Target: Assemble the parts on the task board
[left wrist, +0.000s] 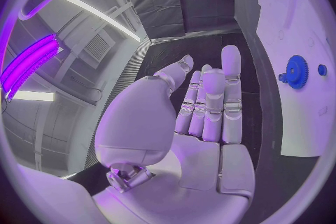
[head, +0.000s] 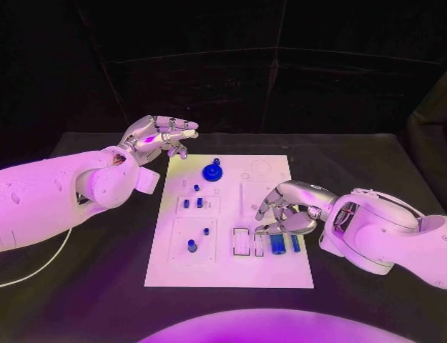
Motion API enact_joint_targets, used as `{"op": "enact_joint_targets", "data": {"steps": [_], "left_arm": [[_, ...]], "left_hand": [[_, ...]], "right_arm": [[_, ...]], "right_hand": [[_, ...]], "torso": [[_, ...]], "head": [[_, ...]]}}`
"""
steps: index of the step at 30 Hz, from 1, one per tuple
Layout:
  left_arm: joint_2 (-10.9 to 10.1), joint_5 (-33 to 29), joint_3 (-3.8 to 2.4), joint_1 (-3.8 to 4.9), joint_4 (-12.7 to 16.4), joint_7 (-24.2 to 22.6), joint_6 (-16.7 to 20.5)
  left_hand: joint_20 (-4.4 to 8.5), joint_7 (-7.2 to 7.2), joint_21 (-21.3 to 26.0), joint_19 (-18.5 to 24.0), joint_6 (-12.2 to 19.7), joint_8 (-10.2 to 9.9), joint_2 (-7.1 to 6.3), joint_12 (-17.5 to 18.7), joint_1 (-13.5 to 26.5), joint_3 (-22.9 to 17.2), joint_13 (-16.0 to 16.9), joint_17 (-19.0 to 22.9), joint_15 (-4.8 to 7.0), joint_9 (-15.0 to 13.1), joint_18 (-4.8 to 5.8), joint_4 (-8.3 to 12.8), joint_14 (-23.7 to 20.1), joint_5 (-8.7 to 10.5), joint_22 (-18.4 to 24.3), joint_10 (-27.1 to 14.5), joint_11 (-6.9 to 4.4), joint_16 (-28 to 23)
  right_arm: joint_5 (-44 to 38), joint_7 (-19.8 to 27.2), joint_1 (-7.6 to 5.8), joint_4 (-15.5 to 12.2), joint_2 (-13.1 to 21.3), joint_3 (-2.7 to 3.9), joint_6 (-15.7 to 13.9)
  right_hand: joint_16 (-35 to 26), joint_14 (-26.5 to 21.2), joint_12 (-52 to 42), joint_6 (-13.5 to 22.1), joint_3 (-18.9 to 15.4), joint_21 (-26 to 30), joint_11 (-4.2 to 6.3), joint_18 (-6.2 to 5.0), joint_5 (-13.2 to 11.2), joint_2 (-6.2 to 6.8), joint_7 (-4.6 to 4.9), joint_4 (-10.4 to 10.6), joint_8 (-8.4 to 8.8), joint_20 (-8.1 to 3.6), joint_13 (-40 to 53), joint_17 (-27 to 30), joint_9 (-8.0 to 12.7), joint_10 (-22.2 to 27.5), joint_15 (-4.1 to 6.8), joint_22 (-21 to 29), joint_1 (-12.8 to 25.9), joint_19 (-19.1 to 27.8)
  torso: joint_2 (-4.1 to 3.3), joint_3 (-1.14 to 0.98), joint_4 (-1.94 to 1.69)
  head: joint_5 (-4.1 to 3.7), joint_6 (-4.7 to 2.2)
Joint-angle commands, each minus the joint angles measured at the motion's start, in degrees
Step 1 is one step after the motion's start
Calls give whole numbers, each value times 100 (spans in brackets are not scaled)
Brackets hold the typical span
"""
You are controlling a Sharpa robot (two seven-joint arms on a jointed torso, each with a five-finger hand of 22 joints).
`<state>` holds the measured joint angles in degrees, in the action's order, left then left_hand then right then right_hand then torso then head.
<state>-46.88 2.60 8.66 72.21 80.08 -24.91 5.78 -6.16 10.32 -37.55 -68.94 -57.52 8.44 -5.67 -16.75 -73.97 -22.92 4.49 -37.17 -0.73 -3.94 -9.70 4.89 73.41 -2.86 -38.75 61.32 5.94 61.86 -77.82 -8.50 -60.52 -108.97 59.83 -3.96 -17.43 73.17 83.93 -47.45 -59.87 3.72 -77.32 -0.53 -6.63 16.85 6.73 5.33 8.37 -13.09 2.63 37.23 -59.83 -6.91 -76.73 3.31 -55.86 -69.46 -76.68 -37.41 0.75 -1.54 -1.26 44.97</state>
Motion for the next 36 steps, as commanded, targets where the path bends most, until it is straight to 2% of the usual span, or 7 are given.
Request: {"op": "enact_joint_targets", "data": {"steps": [1,5,9,12,19,22,36], "left_arm": [[16,-24,-2,8,-4,-31,-50],[34,-24,9,3,-25,-34,-55],[45,-24,25,-1,-39,-37,-62],[50,-24,32,-3,-47,-39,-67],[45,-24,44,-6,-58,-41,-70],[44,-24,46,-7,-59,-42,-71],[29,-24,53,-7,-50,-40,-75]], "left_hand": [[-52,7,26,-8,33,-16,50,-18,22,34,-5,5,-33,2,-71,8,-26,14,6,-38,16,-17],[-52,7,26,-8,33,-16,50,-18,22,34,-5,5,-33,2,-71,8,-26,14,6,-38,16,-17],[-53,6,32,-9,35,-14,56,-24,22,45,-5,13,-34,1,-71,5,-30,14,10,-44,16,-19],[-53,6,32,-9,35,-14,56,-24,22,45,-5,13,-34,1,-71,5,-30,14,10,-44,16,-19],[-53,6,32,-9,35,-14,56,-24,22,45,-5,13,-34,1,-71,5,-30,14,10,-44,16,-19],[-53,6,32,-9,35,-14,56,-24,22,45,-5,13,-34,1,-71,5,-30,14,10,-44,16,-19],[-53,6,32,-9,35,-14,56,-24,22,45,-5,13,-34,1,-71,5,-30,14,10,-44,16,-19]], "right_arm": [[439,-837,-2,-74,114,-4,-38],[226,-1420,4,-129,199,-11,55],[25,-1860,27,-132,202,-22,269],[-138,-2035,48,-122,179,-28,315],[-541,-2408,139,-21,18,-48,373],[-655,-2487,217,-4,-47,-52,396],[-882,-2635,458,167,-389,-56,582]], "right_hand": [[117,191,-629,103,-224,-61,6,74,185,-72,10,131,-188,-9,715,-158,-74,122,36,-105,45,-49],[183,180,-1042,268,-545,-96,-4,81,123,-107,6,319,-442,5,1226,-251,-181,208,39,-158,93,-50],[257,185,-1000,489,-890,-97,-44,77,-87,-61,32,700,-621,21,1220,-393,-253,380,-5,-164,337,-39],[284,187,-1032,574,-1014,-108,-48,80,-114,-46,37,821,-746,29,1282,-439,-301,411,-11,-189,314,-47],[398,221,-1281,591,-1164,-206,-19,118,-84,-97,-2,834,-1012,20,1610,-634,-414,285,8,-423,359,-141],[403,221,-1296,600,-1186,-214,-15,121,-78,-100,-7,837,-1050,17,1635,-640,-432,278,11,-439,370,-147],[404,216,-1278,648,-1247,-229,-11,125,-75,-103,-12,844,-1140,11,1639,-642,-478,298,15,-466,435,-152]], "torso": [[75,7,83],[145,12,129],[206,26,145],[240,36,146],[287,39,149],[287,35,145],[247,45,125]], "head": [[-18,-11],[-20,-3],[-28,2],[-17,30],[11,70],[19,107],[-14,130]]}}
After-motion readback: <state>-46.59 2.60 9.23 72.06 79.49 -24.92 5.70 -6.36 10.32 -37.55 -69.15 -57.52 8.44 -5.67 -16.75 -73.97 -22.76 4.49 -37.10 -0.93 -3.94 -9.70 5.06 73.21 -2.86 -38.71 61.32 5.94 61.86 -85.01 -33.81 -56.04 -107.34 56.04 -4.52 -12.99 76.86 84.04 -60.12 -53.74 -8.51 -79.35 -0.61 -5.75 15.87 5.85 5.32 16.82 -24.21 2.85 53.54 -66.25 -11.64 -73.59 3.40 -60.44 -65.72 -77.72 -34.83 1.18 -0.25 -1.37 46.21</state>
